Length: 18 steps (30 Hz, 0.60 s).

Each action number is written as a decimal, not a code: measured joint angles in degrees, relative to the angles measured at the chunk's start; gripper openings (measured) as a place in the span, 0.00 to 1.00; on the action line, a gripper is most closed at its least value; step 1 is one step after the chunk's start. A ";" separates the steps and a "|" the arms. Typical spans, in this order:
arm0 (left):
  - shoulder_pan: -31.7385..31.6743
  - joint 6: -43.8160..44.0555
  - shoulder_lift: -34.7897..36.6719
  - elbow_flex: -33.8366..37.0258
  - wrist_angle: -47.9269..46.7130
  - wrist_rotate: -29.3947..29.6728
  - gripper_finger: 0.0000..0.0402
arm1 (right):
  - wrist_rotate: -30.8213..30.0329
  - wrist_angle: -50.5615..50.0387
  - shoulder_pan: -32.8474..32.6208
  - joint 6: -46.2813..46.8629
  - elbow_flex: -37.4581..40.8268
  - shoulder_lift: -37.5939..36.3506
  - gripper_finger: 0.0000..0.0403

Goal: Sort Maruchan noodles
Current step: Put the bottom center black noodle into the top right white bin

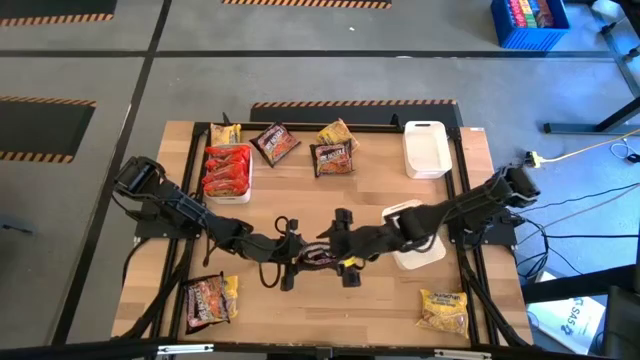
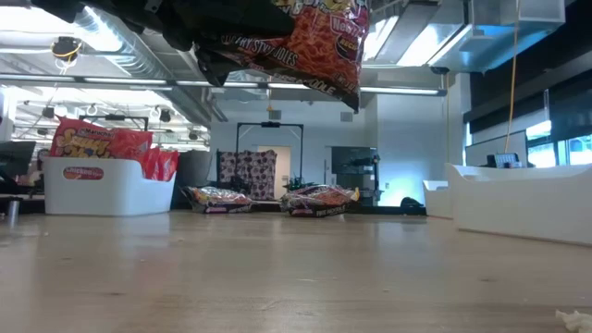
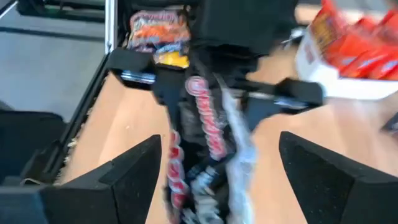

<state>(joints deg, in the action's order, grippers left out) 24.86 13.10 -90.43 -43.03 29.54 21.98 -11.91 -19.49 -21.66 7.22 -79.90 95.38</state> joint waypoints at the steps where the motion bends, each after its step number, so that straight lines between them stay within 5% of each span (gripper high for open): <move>1: 0.00 0.00 0.00 0.00 -0.02 0.02 0.43 | 0.84 -2.58 0.32 0.19 -1.55 0.98 0.75; 18: -0.20 0.33 -0.15 0.13 -1.03 0.18 0.43 | 3.32 -12.98 2.58 2.06 -7.45 7.71 0.75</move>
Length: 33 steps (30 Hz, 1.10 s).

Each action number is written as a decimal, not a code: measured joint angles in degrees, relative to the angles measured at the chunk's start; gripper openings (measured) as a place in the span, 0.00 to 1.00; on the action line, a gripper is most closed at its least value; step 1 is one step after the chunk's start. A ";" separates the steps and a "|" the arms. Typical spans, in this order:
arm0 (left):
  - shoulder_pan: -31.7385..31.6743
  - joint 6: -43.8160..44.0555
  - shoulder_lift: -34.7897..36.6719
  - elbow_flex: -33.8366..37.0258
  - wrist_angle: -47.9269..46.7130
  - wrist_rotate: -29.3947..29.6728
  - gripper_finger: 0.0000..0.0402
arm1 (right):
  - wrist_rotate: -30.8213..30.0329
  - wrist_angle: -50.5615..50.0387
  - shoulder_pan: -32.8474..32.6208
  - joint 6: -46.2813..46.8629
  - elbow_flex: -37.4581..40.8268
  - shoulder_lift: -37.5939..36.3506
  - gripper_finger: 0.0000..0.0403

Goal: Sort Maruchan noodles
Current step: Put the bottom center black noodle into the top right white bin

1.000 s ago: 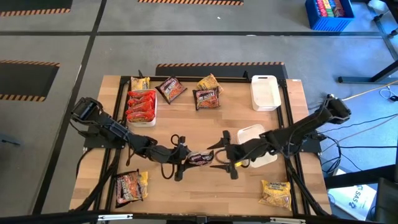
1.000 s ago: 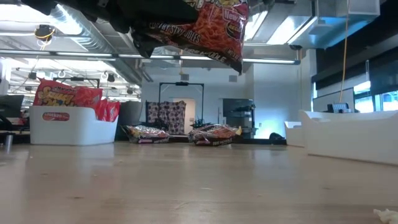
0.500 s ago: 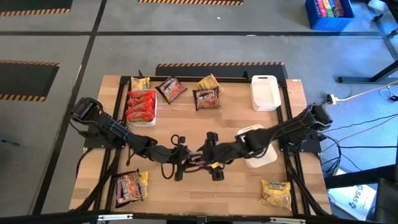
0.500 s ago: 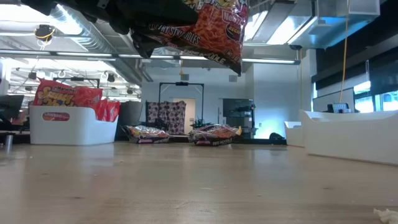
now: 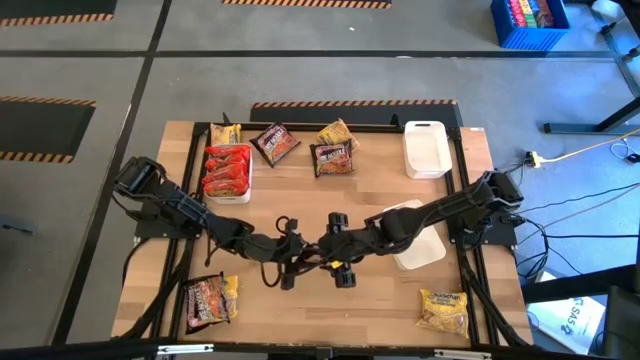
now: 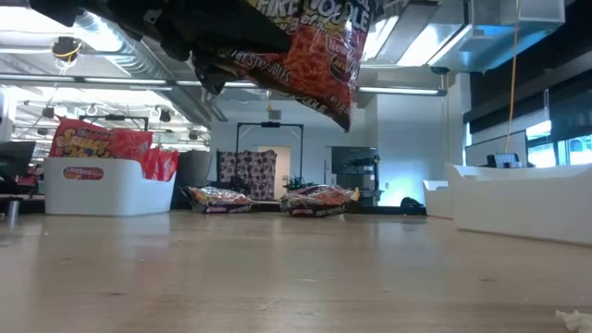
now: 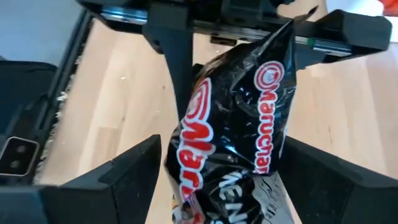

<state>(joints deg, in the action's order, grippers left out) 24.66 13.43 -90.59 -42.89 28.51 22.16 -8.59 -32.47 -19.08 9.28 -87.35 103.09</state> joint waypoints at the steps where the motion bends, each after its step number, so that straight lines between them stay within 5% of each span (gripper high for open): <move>1: -0.06 0.00 0.00 0.00 0.23 0.12 0.43 | -0.55 -0.06 0.07 0.04 0.00 -0.02 0.75; 16: 0.14 -0.55 0.28 -0.24 0.16 -0.30 0.43 | -3.90 -5.70 0.03 -0.48 -6.90 -0.37 0.75; 28: 0.14 -0.61 0.17 -0.16 0.31 -0.35 0.43 | 3.67 -6.84 0.10 0.99 -6.29 5.58 0.75; 33: 0.15 -0.60 0.13 -0.13 0.20 -0.34 0.43 | 3.60 -7.30 0.10 0.90 -6.56 5.79 0.63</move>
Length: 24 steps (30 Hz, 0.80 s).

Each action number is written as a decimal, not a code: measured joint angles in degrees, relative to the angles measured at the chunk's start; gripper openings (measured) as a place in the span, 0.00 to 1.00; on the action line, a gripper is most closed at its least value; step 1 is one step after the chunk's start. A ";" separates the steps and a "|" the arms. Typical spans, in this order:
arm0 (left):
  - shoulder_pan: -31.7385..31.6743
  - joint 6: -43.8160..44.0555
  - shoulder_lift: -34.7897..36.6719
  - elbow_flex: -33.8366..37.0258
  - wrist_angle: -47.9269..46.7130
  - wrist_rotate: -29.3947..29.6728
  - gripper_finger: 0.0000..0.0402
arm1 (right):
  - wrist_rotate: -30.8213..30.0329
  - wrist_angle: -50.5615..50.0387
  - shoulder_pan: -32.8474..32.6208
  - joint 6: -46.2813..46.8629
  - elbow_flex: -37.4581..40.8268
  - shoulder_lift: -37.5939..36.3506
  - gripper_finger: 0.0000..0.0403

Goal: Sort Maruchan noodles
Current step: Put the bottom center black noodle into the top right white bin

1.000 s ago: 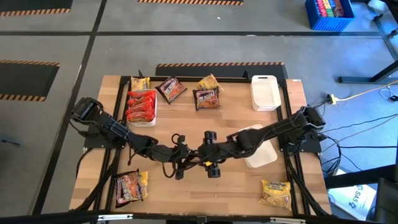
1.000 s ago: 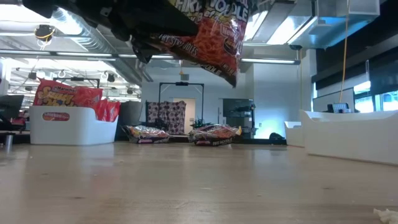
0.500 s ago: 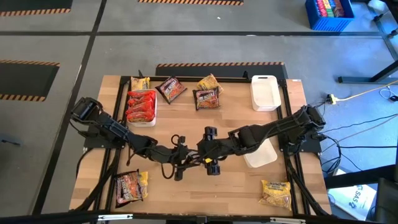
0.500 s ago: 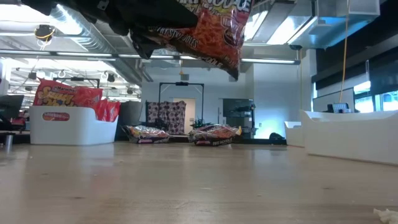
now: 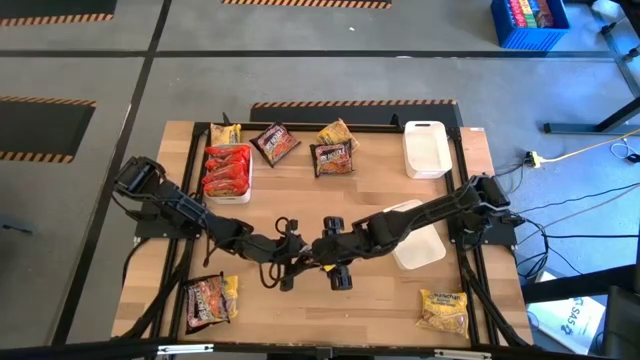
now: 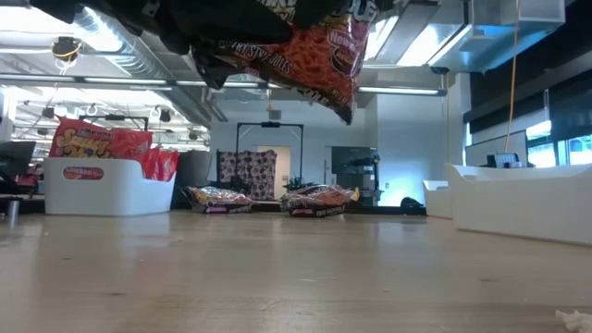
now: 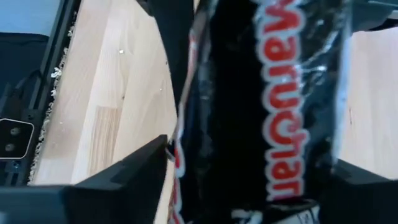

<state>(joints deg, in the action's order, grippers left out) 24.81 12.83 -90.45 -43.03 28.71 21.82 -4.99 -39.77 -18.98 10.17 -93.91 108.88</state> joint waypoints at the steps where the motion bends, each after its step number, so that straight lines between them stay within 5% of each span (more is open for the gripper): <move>1: 0.01 -0.01 0.00 0.00 0.08 -0.01 0.43 | 0.02 -0.30 0.00 -0.08 -0.25 0.00 0.59; 9: 0.01 -0.49 0.00 0.00 -0.21 2.11 0.44 | 0.03 -1.54 0.02 -1.40 -0.94 0.00 0.32; 14: -0.15 0.01 0.12 -0.02 -0.11 -3.76 0.46 | -0.04 -3.62 0.19 -2.78 -1.81 0.02 0.30; 24: -2.50 -1.80 2.52 -0.32 -0.77 -1.47 0.46 | -1.96 -9.73 0.33 -2.05 -2.54 -4.65 0.30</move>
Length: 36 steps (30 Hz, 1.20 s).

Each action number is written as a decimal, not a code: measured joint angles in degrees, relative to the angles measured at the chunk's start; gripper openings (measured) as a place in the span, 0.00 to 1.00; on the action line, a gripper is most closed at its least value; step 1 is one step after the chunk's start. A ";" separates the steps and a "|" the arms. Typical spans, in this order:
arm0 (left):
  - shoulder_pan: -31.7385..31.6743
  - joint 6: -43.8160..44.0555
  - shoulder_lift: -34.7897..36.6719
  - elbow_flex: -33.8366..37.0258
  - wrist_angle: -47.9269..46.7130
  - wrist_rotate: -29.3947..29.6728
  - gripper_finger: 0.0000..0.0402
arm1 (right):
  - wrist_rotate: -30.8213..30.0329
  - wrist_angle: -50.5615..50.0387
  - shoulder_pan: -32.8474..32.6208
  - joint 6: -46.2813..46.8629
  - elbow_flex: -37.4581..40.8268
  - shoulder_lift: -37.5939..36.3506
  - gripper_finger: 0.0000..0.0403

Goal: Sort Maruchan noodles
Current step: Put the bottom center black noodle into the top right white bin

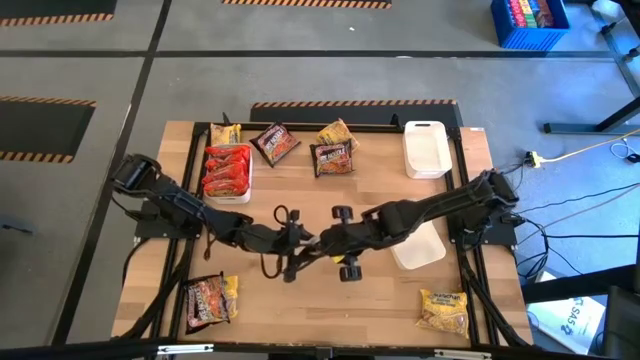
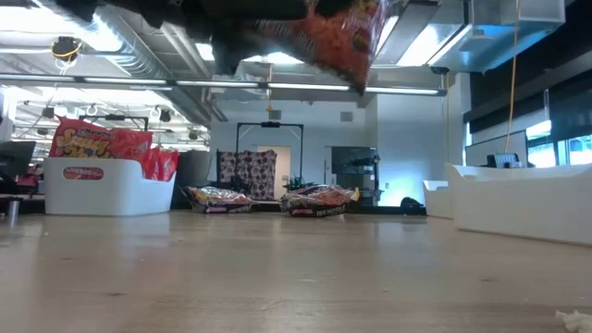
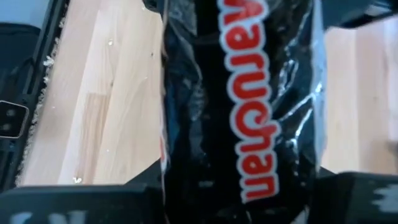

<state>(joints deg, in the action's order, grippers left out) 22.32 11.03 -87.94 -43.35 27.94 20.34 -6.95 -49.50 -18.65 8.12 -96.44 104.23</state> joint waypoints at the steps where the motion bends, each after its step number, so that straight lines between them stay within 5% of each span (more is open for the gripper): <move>1: -0.15 -0.85 0.81 0.02 -0.74 -0.07 0.46 | -0.12 -0.63 0.00 0.04 0.02 -0.68 0.30; 15: -1.69 -7.80 14.07 0.30 -14.94 2.37 0.47 | -5.62 -19.07 6.68 -0.25 0.11 -14.19 0.31; 26: -11.13 -9.68 14.16 0.37 -21.38 -6.17 0.46 | -5.56 -24.83 35.07 -15.88 5.66 -26.02 0.31; 36: -16.96 -13.18 14.16 0.37 -21.63 -14.14 0.46 | -3.75 -22.55 59.10 -30.62 16.98 -27.22 0.32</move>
<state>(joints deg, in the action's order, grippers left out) 5.36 -2.16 -73.78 -42.98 6.31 6.21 -10.70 -72.05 40.45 -22.50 -79.47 77.01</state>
